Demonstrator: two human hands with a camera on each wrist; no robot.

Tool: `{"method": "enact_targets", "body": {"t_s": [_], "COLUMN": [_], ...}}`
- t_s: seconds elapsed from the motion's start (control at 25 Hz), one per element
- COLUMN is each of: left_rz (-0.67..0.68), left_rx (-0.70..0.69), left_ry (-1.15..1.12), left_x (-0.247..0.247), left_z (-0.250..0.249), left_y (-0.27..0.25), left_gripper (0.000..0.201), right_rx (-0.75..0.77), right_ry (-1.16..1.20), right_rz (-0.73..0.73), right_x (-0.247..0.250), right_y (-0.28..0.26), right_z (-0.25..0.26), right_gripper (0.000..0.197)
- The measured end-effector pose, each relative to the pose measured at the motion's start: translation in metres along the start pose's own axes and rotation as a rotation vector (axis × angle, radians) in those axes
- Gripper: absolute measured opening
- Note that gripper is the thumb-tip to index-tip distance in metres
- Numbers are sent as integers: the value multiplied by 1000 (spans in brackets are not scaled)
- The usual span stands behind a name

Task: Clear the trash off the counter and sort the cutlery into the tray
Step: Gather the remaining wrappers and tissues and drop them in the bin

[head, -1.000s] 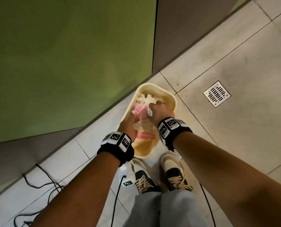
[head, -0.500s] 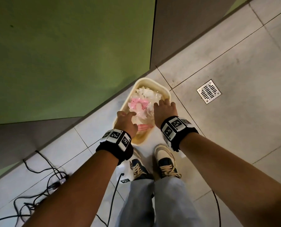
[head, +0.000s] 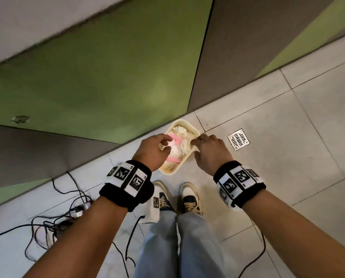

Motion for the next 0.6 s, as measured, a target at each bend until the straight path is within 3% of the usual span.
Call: {"method": "enact_targets", "body": {"t_s": [0.28,0.4,0.6], "left_rz": [-322,-467,-653], "left_rx": [-149,-186,-130], "left_ry": [-240,-271,-334], "left_x": [191,263,362], "left_z": [-123,-138,-110], "left_y": [-146,-196,-248], "left_gripper": [28,28,26], "right_rx": [346,434,508], "right_ry": [59,119,154], "right_rz": [-223,-290,-294], "right_x": [225,273,312], "right_y": [-91,-118,-134], "right_z": [137,176,222], "right_gripper": [38,36,36]}}
Point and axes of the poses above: each hand's wrist, its own y-axis towards the middle knuckle, its own x-axis out of the back of the hand, z = x × y, the point moved 10 cm from there along y, towards the middle knuckle, and after that the axes turned 12 degrees about -z, right-handed, at the moved point
